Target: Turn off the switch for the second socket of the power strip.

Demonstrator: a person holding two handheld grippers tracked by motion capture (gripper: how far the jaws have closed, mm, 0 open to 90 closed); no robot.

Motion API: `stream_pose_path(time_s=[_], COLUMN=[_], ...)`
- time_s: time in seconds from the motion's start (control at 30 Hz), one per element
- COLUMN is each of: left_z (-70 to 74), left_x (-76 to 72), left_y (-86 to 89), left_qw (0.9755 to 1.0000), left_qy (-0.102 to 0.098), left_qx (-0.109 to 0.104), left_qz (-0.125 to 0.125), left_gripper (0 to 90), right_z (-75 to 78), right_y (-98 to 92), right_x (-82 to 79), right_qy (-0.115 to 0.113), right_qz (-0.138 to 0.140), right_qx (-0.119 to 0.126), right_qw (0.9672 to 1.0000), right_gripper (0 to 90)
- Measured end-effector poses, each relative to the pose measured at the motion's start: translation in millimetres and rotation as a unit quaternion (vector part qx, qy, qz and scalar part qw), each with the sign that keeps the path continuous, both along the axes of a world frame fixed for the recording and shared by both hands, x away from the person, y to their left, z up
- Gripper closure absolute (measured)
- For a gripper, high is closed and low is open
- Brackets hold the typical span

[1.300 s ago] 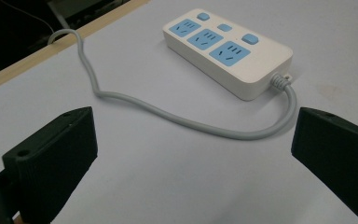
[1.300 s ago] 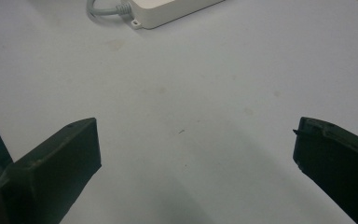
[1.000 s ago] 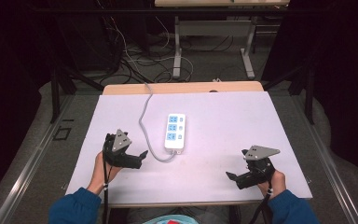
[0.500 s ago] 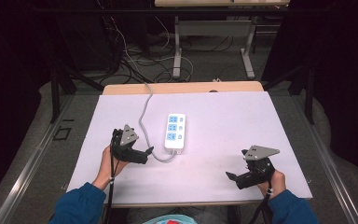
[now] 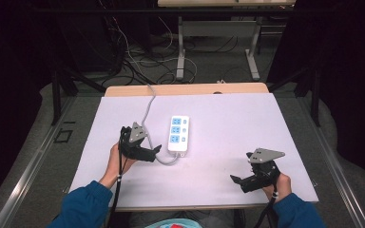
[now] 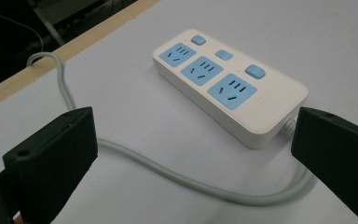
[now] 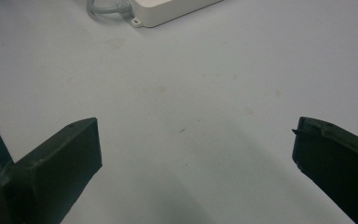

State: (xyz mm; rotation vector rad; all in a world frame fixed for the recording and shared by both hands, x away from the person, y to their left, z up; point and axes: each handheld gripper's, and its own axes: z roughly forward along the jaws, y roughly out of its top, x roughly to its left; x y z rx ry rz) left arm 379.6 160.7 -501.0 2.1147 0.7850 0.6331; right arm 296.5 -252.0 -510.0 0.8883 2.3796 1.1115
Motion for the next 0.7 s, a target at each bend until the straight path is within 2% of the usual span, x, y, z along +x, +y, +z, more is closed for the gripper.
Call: stream_pose_path(time_s=[0.1, 0.13, 0.17, 0.23, 0.33, 0.47, 0.7], left_z=[0.4, 0.2, 0.6, 0.1, 1.4, 0.8, 0.2], left_x=[1.8, 3.0, 3.5, 4.8, 7.5, 10.2, 16.2], left_y=[-3.1, -4.3, -5.2, -8.0, -9.3, -12.9, -17.7], left_qw=[1.0000, 1.0000, 1.0000, 1.0000, 0.9999, 1.0000, 0.9999], left_qy=[0.002, -0.003, 0.003, 0.003, 0.001, 0.006, 0.008], left_qx=[0.000, -0.001, 0.002, -0.003, 0.005, -0.002, -0.001], left_qz=[-0.003, -0.003, -0.008, -0.006, -0.010, -0.007, -0.009], left_gripper=[0.5, 0.5, 0.5, 0.5, 0.5, 0.5, 0.5], right_z=[0.0, 0.0, -0.5, -1.2, 0.0, -0.7, -0.5], right_y=[0.0, -0.1, 0.0, 0.5, 0.1, 0.3, 0.0], right_x=[-0.1, 0.0, 0.5, 0.5, 0.1, 0.3, 0.6], right_qy=[0.000, 0.000, -0.003, -0.005, -0.002, -0.004, -0.004], right_qz=[0.000, 0.000, 0.001, 0.001, 0.000, 0.001, 0.003], right_qx=[0.000, 0.000, 0.002, 0.008, -0.001, 0.004, 0.001], right_qw=[1.0000, 1.0000, 1.0000, 1.0000, 1.0000, 1.0000, 1.0000], right_gripper=[0.8, 0.8, 0.8, 0.8, 0.8, 0.9, 0.9])
